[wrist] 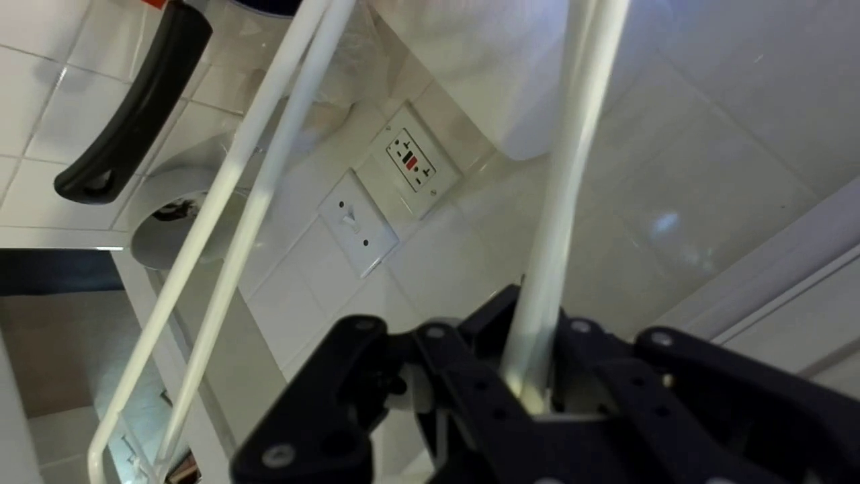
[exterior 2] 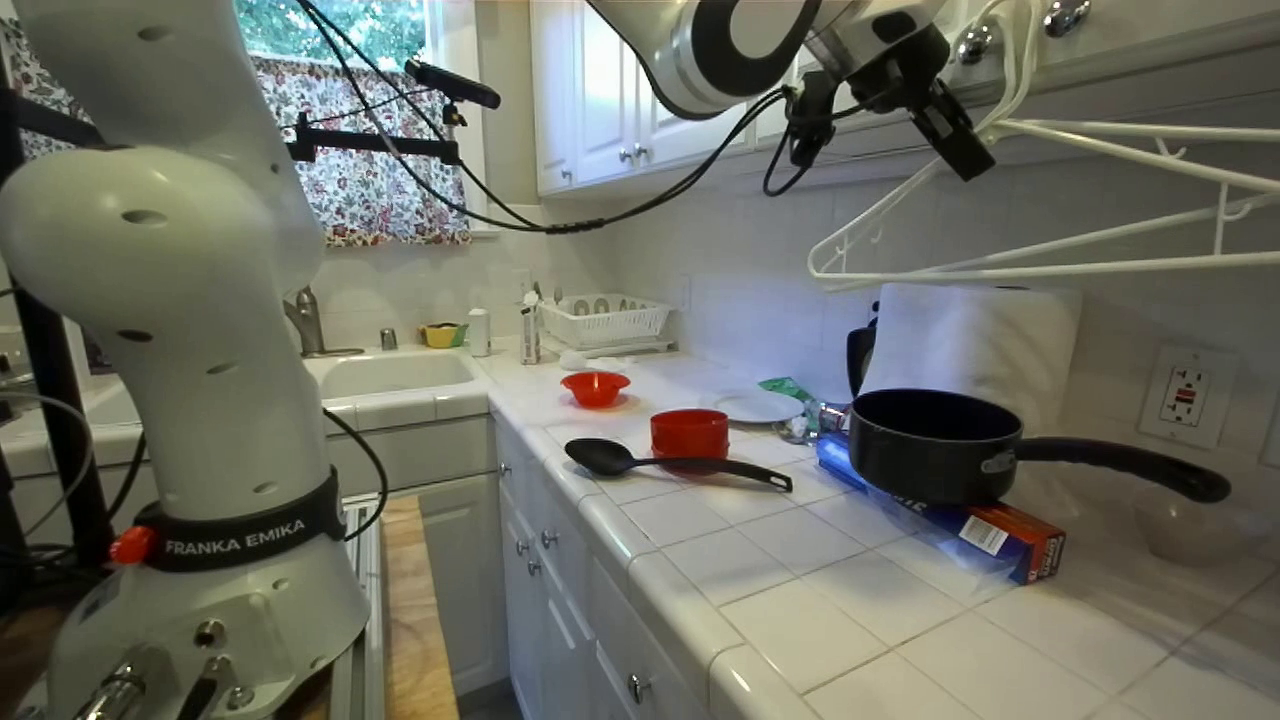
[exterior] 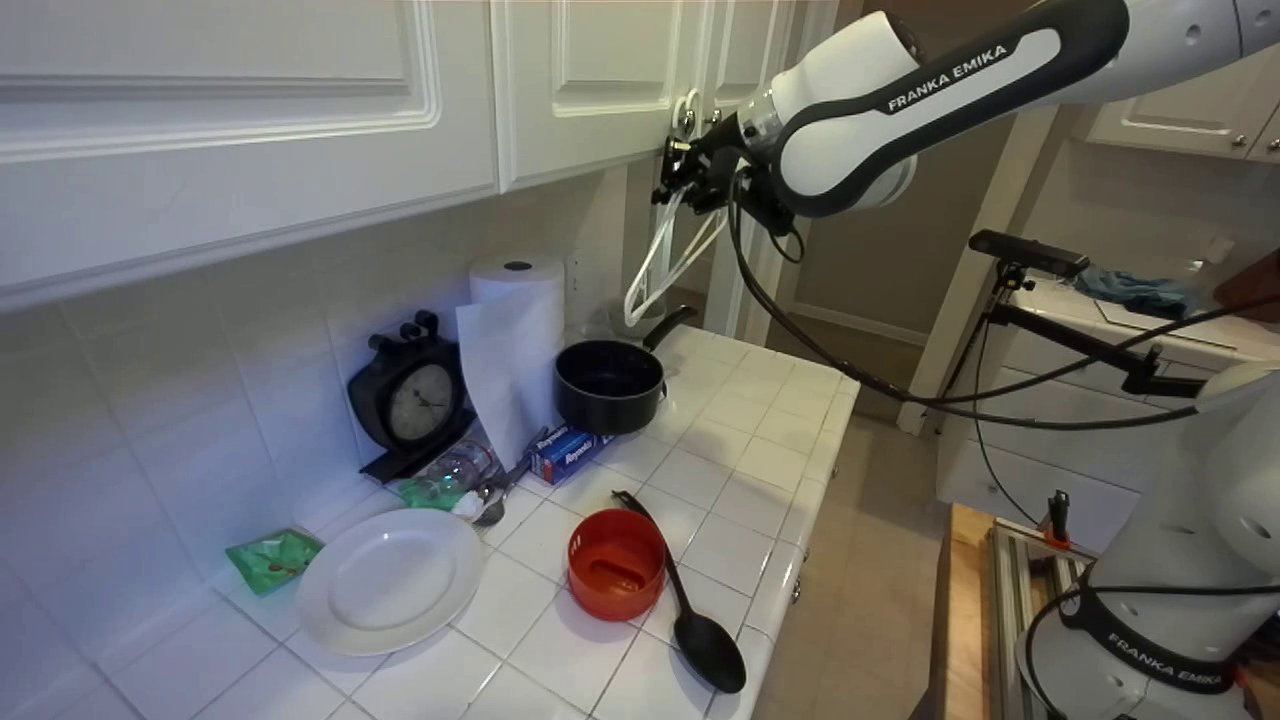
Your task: Put the white hangers on the counter
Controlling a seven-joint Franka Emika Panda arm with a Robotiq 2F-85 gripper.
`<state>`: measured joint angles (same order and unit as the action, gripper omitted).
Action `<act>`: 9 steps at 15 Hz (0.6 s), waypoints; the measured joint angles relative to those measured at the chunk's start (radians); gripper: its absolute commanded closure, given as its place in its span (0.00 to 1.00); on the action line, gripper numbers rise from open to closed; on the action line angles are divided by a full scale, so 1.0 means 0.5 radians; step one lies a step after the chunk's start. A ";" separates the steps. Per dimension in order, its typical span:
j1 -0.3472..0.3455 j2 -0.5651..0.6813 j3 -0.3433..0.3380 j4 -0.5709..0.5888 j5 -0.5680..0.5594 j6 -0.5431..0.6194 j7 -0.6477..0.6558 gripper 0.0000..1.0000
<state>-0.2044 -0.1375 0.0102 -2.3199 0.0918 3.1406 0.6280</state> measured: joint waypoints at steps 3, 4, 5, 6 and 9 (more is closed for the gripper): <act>-0.053 -0.044 0.077 -0.026 -0.010 -0.018 0.089 0.97; -0.082 -0.057 0.107 -0.032 -0.020 -0.018 0.123 0.97; -0.113 -0.069 0.138 -0.039 -0.032 -0.018 0.159 0.97; -0.145 -0.081 0.168 -0.047 -0.042 -0.018 0.188 0.97; -0.250 -0.119 0.265 -0.072 -0.079 -0.018 0.264 0.97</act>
<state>-0.3293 -0.1971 0.1429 -2.3560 0.0521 3.1315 0.7602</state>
